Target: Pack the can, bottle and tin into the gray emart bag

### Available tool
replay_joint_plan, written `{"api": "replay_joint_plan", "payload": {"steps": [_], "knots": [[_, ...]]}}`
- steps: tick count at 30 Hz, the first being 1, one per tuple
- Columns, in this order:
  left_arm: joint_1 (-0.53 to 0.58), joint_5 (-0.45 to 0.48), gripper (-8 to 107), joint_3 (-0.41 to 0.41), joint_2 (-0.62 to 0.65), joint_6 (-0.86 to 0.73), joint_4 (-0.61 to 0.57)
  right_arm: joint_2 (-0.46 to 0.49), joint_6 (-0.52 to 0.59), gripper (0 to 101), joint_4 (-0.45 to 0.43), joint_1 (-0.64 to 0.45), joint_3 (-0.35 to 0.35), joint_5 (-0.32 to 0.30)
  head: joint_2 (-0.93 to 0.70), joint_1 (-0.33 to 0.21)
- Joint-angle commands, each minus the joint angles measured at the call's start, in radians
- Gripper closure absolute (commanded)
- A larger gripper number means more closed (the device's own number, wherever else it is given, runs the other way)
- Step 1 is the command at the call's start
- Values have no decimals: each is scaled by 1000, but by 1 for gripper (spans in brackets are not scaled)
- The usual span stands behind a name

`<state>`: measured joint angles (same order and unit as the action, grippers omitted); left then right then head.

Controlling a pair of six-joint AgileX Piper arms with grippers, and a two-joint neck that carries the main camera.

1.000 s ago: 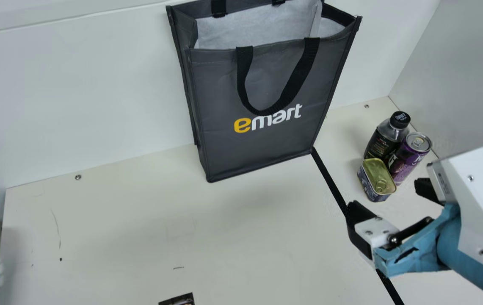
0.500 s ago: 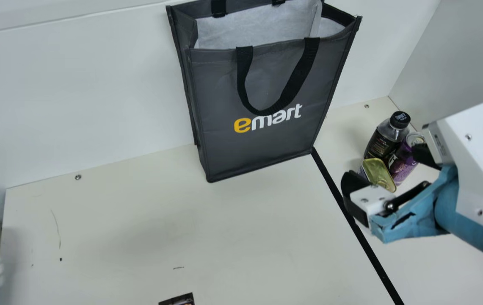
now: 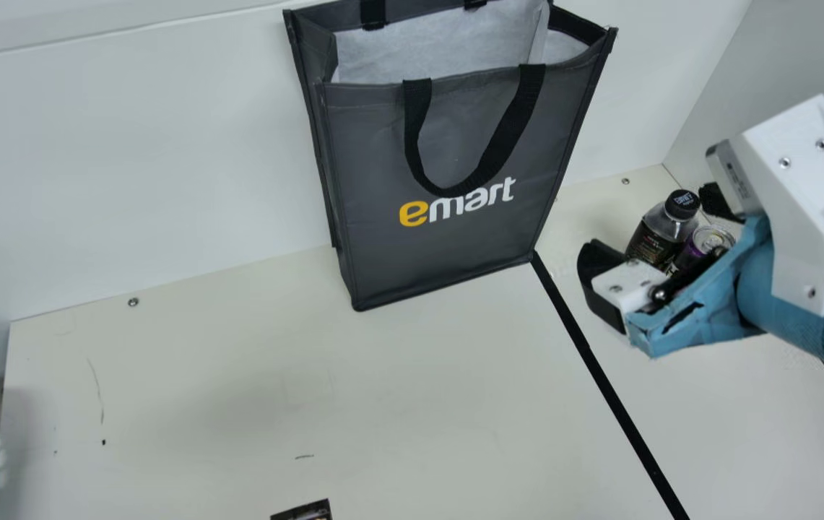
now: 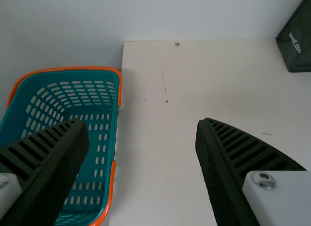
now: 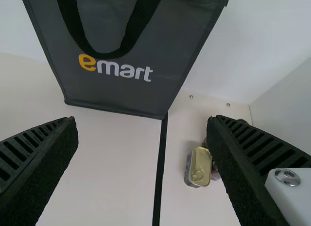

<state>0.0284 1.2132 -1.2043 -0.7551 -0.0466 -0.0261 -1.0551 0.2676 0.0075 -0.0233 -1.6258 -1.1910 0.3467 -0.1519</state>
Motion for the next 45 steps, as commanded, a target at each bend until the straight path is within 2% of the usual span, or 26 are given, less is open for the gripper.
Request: {"api": "replay_joint_plan", "payload": {"steps": [1,17,45], "knots": [[0,0,9,0,0,0,0,-13,19,11,3,-4,-24,2,2,-23],[0,0,9,0,0,0,0,-165,220,11,79,-40,-237,-29,2,-23],[0,0,9,0,0,0,0,-374,521,11,239,-89,-434,-29,2,-23]]}}
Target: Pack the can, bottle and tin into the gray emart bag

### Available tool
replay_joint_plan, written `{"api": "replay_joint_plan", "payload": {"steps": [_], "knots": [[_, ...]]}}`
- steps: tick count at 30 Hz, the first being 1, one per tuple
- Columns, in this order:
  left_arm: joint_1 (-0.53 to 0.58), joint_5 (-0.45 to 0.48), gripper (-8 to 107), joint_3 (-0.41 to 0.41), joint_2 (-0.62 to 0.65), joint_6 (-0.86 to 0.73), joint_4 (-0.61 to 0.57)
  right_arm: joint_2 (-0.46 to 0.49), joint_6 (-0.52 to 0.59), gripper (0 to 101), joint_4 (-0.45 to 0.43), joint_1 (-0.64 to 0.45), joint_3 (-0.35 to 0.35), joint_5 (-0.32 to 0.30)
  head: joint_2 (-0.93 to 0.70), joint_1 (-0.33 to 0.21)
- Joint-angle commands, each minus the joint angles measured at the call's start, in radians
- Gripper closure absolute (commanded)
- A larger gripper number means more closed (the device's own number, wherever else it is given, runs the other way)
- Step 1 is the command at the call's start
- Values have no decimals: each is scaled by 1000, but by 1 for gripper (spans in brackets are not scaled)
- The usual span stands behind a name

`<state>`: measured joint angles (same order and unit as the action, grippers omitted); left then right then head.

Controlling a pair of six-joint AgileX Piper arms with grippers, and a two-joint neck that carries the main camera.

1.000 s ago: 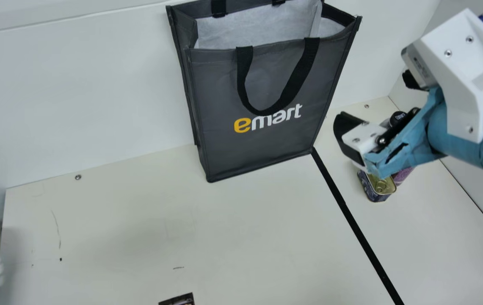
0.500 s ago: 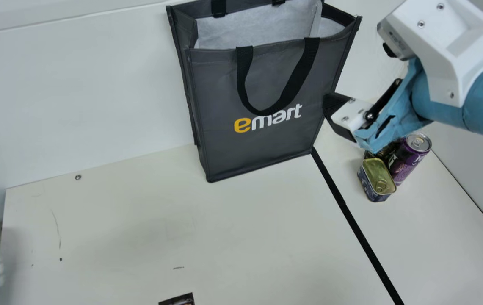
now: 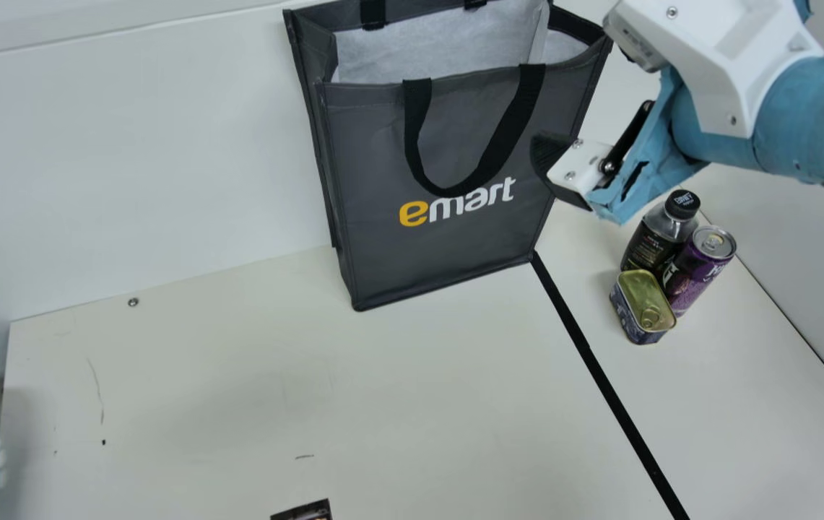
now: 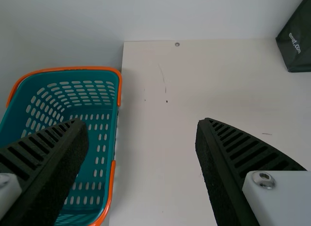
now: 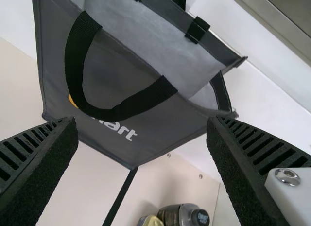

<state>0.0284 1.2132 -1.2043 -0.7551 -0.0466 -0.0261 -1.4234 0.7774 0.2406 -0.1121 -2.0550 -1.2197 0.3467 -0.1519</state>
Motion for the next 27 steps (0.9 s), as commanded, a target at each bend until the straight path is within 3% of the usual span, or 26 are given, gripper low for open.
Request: {"api": "replay_joint_plan", "payload": {"steps": [1,27], "knots": [[0,0,9,0,0,0,0,-13,21,11,11,-1,-12,0,2,-23],[0,0,9,0,0,0,0,-199,281,11,123,13,-157,0,2,-23]]}}
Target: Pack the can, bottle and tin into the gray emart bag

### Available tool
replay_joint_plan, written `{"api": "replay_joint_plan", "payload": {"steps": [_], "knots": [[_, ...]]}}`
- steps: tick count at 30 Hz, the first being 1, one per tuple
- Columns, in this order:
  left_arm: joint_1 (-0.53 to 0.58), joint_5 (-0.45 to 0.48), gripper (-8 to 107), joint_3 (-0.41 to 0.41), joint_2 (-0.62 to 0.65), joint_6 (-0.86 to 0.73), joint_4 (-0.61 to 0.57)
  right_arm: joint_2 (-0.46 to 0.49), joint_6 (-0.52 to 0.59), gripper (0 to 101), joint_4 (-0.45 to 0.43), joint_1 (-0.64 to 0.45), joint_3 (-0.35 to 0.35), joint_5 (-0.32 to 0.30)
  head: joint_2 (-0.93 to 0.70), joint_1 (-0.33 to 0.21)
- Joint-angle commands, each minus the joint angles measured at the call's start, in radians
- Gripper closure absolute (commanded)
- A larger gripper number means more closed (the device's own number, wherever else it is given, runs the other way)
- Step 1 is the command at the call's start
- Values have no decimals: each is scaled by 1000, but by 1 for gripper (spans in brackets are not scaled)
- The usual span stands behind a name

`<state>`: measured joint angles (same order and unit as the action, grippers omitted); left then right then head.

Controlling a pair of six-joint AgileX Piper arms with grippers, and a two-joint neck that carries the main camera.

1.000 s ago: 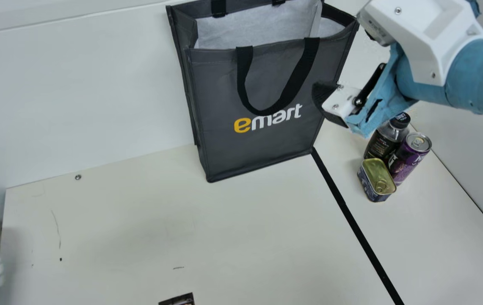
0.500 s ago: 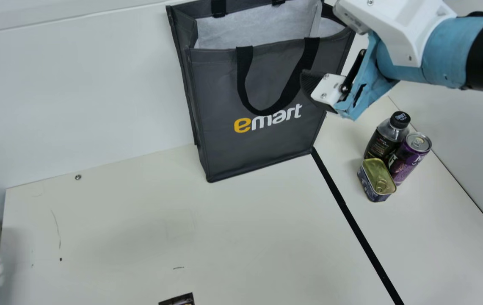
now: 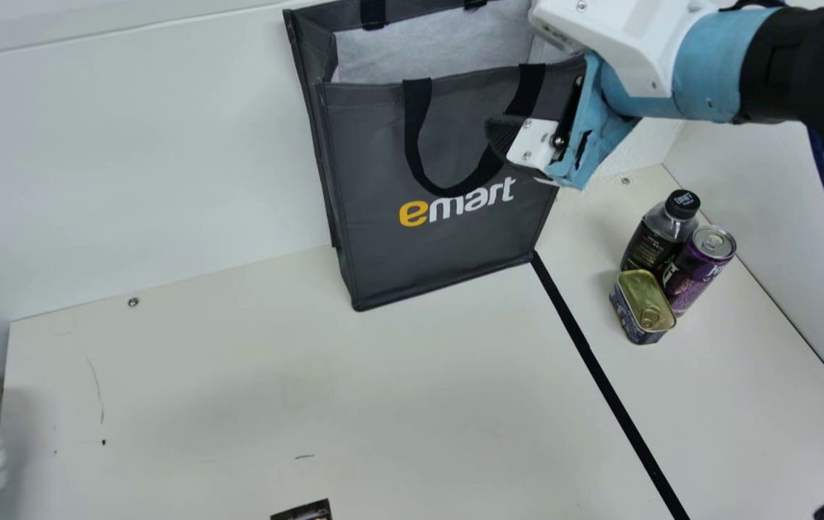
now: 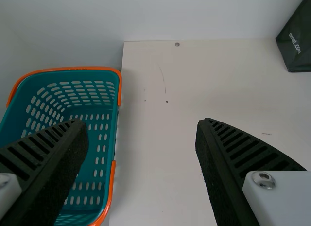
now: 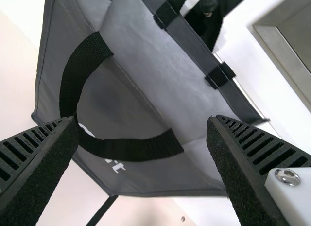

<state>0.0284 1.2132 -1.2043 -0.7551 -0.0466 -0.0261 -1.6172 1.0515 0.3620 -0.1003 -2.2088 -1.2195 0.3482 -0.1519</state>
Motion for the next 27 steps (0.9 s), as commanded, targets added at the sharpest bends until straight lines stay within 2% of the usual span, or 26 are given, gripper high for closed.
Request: {"api": "replay_joint_plan", "payload": {"steps": [1,27], "knots": [[0,0,9,0,0,0,0,-12,16,11,6,2,-6,-1,1,-23],[0,0,9,0,0,0,0,-180,204,11,77,23,-81,-1,1,-23]]}}
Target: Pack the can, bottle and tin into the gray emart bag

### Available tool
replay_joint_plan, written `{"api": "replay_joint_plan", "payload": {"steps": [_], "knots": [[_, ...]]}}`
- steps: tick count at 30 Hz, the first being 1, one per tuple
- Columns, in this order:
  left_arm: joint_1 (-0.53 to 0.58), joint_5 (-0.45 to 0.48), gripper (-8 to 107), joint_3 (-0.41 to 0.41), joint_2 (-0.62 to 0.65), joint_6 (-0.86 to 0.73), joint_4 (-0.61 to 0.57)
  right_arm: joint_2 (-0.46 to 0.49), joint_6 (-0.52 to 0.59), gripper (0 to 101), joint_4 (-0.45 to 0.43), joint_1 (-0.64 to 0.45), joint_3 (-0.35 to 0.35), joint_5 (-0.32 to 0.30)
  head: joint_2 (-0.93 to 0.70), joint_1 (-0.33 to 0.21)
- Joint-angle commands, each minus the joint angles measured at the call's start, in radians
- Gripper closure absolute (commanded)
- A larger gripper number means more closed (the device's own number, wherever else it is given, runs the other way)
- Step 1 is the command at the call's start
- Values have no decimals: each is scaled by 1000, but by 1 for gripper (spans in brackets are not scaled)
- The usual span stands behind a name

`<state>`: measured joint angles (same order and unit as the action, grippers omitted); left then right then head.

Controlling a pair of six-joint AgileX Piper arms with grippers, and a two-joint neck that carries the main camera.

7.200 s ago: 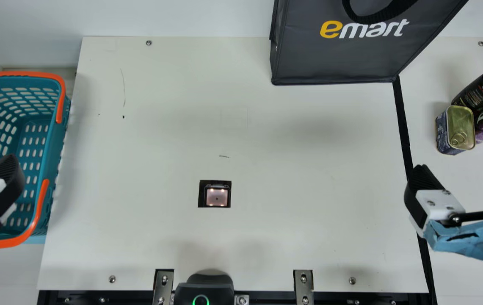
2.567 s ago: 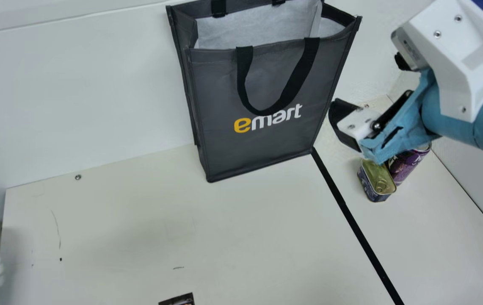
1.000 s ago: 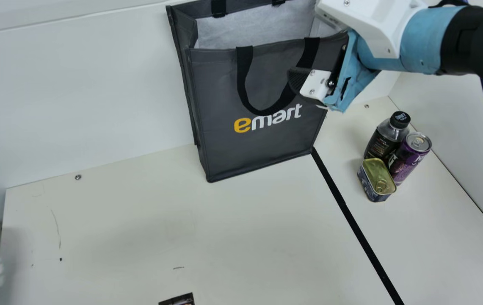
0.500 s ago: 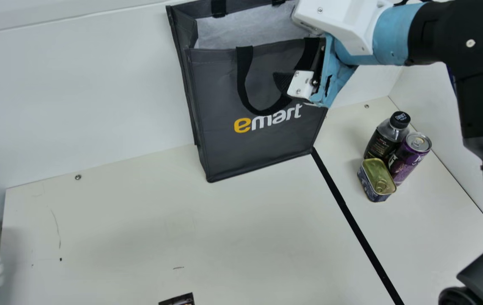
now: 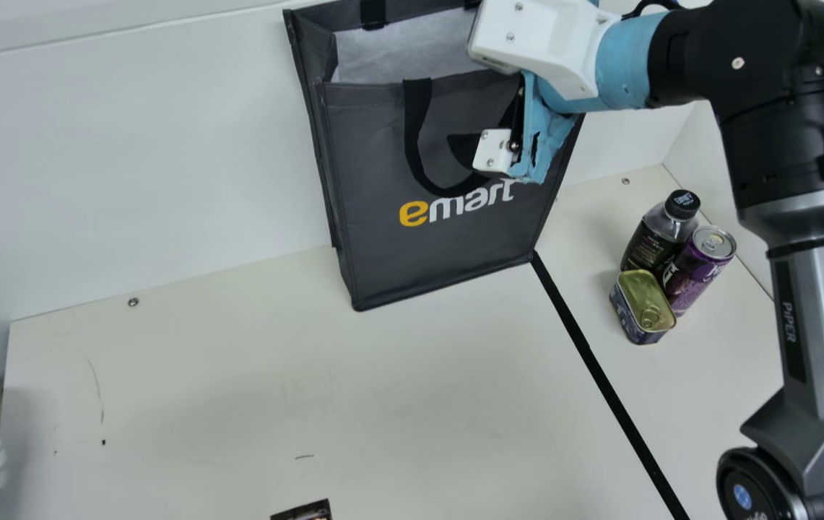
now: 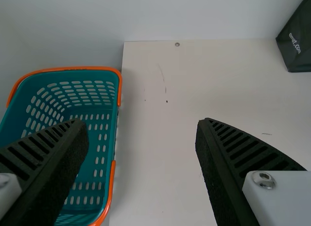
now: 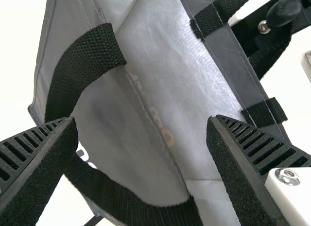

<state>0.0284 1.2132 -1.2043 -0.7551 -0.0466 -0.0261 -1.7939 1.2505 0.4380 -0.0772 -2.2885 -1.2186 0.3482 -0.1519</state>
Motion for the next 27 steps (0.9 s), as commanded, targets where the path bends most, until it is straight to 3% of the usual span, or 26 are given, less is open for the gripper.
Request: {"api": "replay_joint_plan", "payload": {"steps": [1,18,27], "knots": [[0,0,9,0,0,0,0,-8,11,11,1,1,-3,-1,1,-23],[0,0,9,0,0,0,0,-84,84,11,13,18,-30,-1,1,-23],[0,0,9,0,0,0,0,-100,103,71,14,23,-21,-1,1,-23]]}}
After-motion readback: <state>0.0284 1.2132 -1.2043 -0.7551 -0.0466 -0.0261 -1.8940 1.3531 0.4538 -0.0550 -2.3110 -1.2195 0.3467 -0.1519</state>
